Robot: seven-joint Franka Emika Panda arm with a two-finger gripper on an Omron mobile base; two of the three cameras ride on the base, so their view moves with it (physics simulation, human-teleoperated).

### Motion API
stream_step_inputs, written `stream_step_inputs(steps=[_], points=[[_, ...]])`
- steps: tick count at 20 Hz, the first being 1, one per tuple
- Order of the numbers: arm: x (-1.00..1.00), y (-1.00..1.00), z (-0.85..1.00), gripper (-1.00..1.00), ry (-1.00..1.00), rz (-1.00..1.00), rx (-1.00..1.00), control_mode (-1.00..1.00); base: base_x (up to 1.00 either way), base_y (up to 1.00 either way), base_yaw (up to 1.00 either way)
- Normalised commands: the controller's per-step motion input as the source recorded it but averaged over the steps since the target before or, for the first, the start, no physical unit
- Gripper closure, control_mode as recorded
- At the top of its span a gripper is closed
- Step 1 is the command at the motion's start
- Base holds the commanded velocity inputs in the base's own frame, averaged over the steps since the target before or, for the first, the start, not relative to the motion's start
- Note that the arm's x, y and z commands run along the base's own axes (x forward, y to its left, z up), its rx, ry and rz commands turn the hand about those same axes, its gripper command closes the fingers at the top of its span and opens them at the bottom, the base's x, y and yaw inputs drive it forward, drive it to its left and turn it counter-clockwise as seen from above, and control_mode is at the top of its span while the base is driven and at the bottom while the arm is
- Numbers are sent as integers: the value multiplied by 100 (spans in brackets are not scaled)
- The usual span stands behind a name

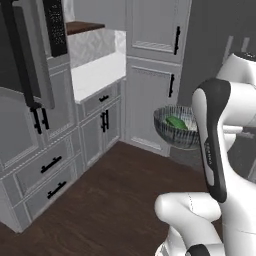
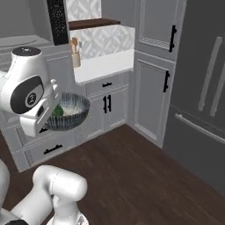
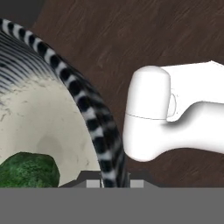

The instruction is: Pick the broccoli from the sink and place it in the bowl. Then pick the bowl and place it in the microwave. Then close the microwave door and press the start button.

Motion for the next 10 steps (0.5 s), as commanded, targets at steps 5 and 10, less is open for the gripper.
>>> stream_step_inputs(steps=[5,10], points=[[0,0,0,100,0,0,0,100,89,-31,59],[0,0,0,100,0,0,0,100,84,-31,63]])
